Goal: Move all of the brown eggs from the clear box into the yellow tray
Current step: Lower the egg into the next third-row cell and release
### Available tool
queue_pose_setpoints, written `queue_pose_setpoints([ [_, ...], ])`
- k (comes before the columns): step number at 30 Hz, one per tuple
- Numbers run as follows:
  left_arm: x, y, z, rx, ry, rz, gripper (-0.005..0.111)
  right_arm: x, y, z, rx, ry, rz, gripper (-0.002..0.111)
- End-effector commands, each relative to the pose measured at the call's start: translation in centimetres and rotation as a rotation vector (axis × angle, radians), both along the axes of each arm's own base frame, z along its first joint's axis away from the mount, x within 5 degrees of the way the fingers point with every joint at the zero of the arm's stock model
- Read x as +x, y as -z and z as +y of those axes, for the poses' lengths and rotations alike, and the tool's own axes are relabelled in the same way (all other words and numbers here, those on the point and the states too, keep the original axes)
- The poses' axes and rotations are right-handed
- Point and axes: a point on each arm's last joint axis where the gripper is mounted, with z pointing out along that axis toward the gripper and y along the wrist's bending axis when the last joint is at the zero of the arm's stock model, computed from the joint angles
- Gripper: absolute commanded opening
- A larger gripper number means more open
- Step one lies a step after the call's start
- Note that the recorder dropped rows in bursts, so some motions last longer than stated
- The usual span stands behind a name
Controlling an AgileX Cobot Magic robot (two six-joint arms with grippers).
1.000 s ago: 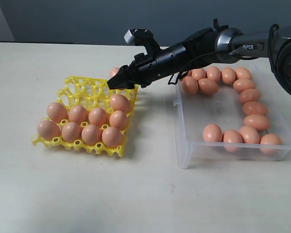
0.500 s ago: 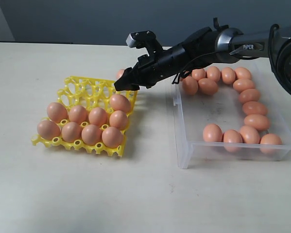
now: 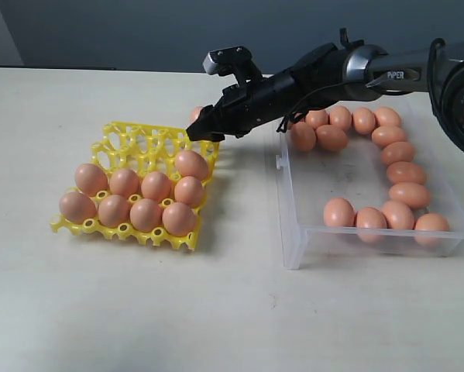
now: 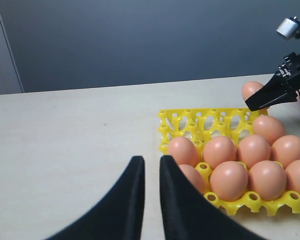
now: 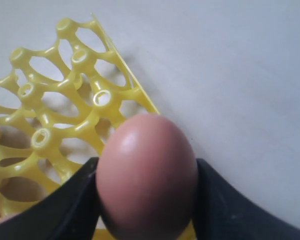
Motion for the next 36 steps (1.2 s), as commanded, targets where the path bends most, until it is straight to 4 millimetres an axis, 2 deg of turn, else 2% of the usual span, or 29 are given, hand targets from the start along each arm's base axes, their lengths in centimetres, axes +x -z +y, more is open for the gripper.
queue_pose_setpoints([
  [1, 0.1, 0.2, 0.0, 0.001, 0.002, 0.005, 0.012, -0.1, 0.1, 0.4, -0.011, 0.003, -0.016, 0.037],
  [3, 0.1, 0.2, 0.0, 0.001, 0.002, 0.005, 0.012, -0.3, 0.4, 0.5, -0.015, -0.006, -0.008, 0.039],
  [5, 0.1, 0.2, 0.0, 0.001, 0.002, 0.005, 0.012, -0.3, 0.9, 0.5, -0.018, -0.006, 0.003, 0.047],
  [8, 0.1, 0.2, 0.0, 0.001, 0.002, 0.005, 0.012, -0.3, 1.0, 0.5, -0.019, -0.009, 0.01, 0.052],
  [19, 0.1, 0.2, 0.0, 0.001, 0.002, 0.005, 0.012, -0.5, 1.0, 0.6, -0.011, -0.021, 0.023, 0.052],
  [26, 0.1, 0.2, 0.0, 0.001, 0.002, 0.005, 0.012, -0.4, 0.0, 0.5, -0.012, -0.017, -0.005, 0.06],
  [36, 0.1, 0.2, 0.0, 0.001, 0.002, 0.005, 0.012, -0.4, -2.7, 0.3, -0.024, -0.028, -0.077, 0.06],
])
